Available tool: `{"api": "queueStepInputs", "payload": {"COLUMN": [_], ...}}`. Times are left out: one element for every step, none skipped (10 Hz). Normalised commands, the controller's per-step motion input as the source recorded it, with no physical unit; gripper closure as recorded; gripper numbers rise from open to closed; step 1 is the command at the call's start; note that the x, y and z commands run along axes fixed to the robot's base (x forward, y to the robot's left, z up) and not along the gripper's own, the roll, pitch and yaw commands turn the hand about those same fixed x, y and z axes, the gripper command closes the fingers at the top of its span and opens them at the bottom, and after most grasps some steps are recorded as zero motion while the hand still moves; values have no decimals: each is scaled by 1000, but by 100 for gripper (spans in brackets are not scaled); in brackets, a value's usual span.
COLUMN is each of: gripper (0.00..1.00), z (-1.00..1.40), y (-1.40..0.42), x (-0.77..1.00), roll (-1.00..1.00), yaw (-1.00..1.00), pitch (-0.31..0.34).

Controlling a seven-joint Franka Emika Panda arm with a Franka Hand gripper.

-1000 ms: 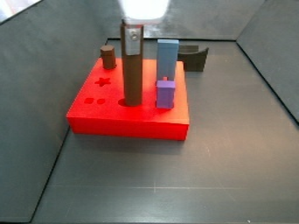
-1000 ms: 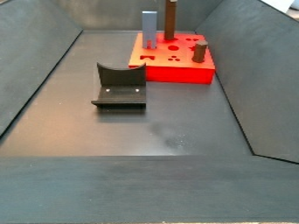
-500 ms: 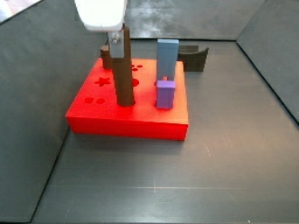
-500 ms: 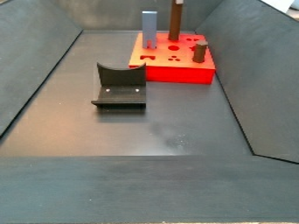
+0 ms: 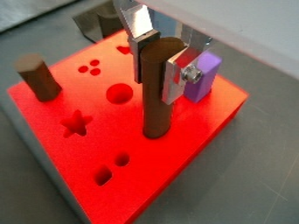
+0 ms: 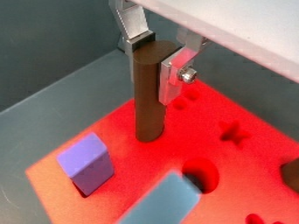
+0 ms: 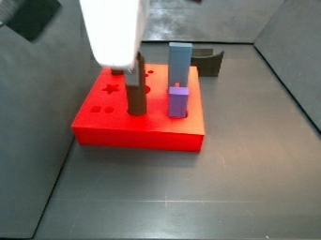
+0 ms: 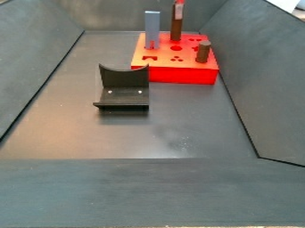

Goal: Pick up the oval object. Move up. Move to above the board. Insert the oval object.
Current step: Insert the oval object.

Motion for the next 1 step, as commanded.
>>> {"api": "queueStepInputs", "payload": {"gripper": [100], "z": [-37], "y": [-63], "x": [29], "roll": [4], "yaw": [0], "pitch": [0]}}
